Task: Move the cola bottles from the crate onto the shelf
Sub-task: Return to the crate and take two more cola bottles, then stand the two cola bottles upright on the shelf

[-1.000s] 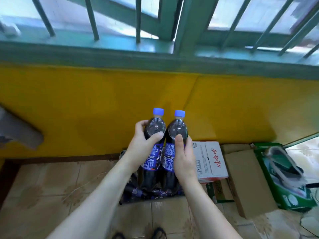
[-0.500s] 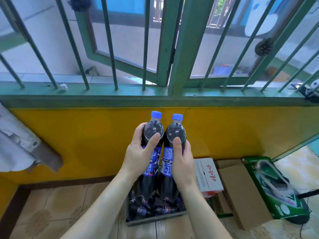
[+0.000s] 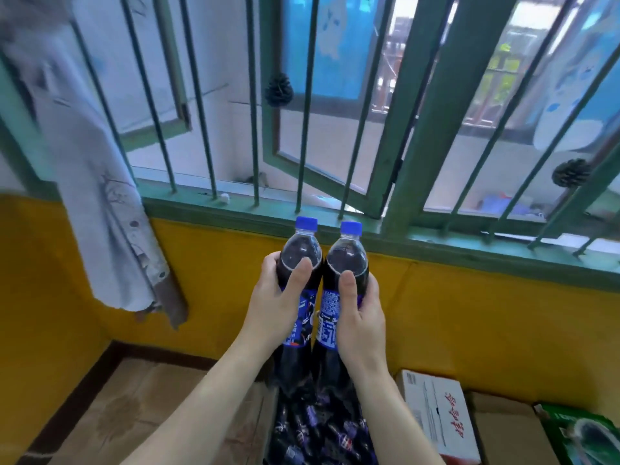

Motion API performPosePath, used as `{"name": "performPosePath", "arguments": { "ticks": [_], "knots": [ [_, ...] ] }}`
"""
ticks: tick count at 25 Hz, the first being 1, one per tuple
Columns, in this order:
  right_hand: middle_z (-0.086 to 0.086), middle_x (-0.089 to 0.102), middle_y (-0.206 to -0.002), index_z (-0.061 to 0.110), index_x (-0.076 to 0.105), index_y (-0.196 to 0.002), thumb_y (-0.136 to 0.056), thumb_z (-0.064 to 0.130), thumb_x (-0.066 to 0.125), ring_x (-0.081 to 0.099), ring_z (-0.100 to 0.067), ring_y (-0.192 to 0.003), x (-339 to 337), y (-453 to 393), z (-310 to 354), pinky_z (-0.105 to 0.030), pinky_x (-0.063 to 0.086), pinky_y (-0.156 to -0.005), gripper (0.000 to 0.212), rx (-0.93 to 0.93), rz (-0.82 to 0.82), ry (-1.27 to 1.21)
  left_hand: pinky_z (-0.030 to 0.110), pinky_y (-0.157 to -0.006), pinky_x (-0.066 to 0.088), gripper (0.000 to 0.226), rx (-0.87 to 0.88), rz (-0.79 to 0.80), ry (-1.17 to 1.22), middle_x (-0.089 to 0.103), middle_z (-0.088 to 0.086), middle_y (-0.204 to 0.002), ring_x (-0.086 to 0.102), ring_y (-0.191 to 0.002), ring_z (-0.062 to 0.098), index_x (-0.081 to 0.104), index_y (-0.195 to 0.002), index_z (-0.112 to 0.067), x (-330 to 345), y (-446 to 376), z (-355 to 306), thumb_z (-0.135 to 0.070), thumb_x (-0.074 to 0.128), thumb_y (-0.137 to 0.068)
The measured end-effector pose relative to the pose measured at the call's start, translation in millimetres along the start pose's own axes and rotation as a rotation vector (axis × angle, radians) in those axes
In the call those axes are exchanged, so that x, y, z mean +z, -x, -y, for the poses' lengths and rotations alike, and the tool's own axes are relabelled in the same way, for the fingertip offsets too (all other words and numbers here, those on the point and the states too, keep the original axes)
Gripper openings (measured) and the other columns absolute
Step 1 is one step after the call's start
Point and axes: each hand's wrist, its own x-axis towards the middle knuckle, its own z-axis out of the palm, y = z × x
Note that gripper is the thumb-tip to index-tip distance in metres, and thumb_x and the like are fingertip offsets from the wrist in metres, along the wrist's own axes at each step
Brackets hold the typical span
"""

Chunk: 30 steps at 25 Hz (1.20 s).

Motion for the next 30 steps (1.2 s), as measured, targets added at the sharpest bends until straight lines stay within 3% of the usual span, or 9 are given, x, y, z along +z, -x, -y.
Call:
{"name": "performPosePath", "arguments": {
  "ticks": [3,6,9,11,17,19,24,28,30],
  "knots": [
    [0.028,0.068,-0.109,0.034,0.053,-0.133,-0.087,0.069,0.043,0.061,0.012,-0.102,12,0,18,-0.009,0.046,-0.080,0.059,-0.074,0.120,-0.012,0.006,-0.076,0.042,0.044,0.052,-0.158,-0.019,0.065,-0.014,-0.111,0.058,-0.098,-0.011,0.054,-0.118,-0.029,-16,13,-17,-0.061,0.050,-0.087],
    [0.031,0.068,-0.107,0.033,0.051,-0.135,-0.088,0.069,0.044,0.062,0.011,-0.103,24,6,33,-0.012,0.046,-0.082,0.060,-0.142,0.238,-0.033,0.003,-0.081,0.041,0.038,0.098,-0.314,-0.009,0.066,-0.017,-0.112,0.059,-0.104,-0.010,0.057,-0.121,-0.028,-32,33,-32,-0.052,0.052,-0.093],
    [0.029,0.066,-0.111,0.032,0.049,-0.137,-0.089,0.066,0.045,0.060,0.014,-0.103,35,21,45,-0.006,0.045,-0.081,0.059,-0.190,0.372,-0.065,0.017,-0.094,0.046,0.039,0.123,-0.468,0.003,0.067,-0.019,-0.115,0.061,-0.110,-0.005,0.057,-0.123,-0.030,-47,62,-43,-0.053,0.054,-0.092],
    [0.030,0.065,-0.110,0.035,0.048,-0.137,-0.089,0.065,0.045,0.060,0.016,-0.102,44,37,53,-0.004,0.046,-0.079,0.057,-0.209,0.479,-0.085,0.024,-0.094,0.051,0.036,0.136,-0.554,0.034,0.068,-0.018,-0.115,0.064,-0.110,-0.001,0.056,-0.122,-0.034,-59,88,-49,-0.051,0.055,-0.091],
    [0.025,0.067,-0.116,0.034,0.047,-0.140,-0.086,0.070,0.045,0.064,0.003,-0.109,81,112,68,-0.028,0.055,-0.090,0.065,-0.239,0.740,-0.176,0.013,-0.083,0.051,0.032,0.171,-0.817,-0.011,0.068,-0.021,-0.113,0.064,-0.107,-0.003,0.054,-0.123,-0.036,-101,177,-63,-0.045,0.056,-0.092],
    [0.023,0.067,-0.118,0.033,0.046,-0.141,-0.085,0.071,0.044,0.064,0.001,-0.110,92,146,76,-0.030,0.056,-0.092,0.068,-0.259,0.835,-0.192,0.022,-0.090,0.053,0.032,0.176,-0.909,-0.050,0.067,-0.019,-0.116,0.064,-0.110,0.001,0.053,-0.123,-0.038,-117,213,-68,-0.046,0.057,-0.092],
    [0.026,0.066,-0.111,0.027,0.046,-0.143,-0.086,0.066,0.046,0.063,0.010,-0.104,106,233,96,-0.017,0.055,-0.082,0.069,-0.298,1.047,-0.282,0.044,-0.099,0.054,0.033,0.194,-1.092,-0.073,0.069,-0.010,-0.118,0.066,-0.113,0.013,0.055,-0.123,-0.036,-146,307,-84,-0.044,0.060,-0.091],
    [0.028,0.067,-0.112,0.033,0.042,-0.143,-0.086,0.069,0.050,0.066,0.000,-0.108,106,311,106,-0.037,0.060,-0.089,0.069,-0.286,1.223,-0.328,0.044,-0.100,0.053,0.035,0.181,-1.265,-0.115,0.070,-0.011,-0.116,0.067,-0.111,0.010,0.055,-0.121,-0.038,-159,388,-100,-0.047,0.062,-0.088],
    [0.032,0.065,-0.113,0.036,0.041,-0.142,-0.086,0.068,0.052,0.066,-0.002,-0.109,104,352,110,-0.040,0.060,-0.089,0.065,-0.280,1.315,-0.346,0.045,-0.101,0.052,0.037,0.172,-1.354,-0.138,0.070,-0.012,-0.115,0.067,-0.109,0.009,0.056,-0.123,-0.036,-163,430,-106,-0.048,0.063,-0.088]
  ]
}}
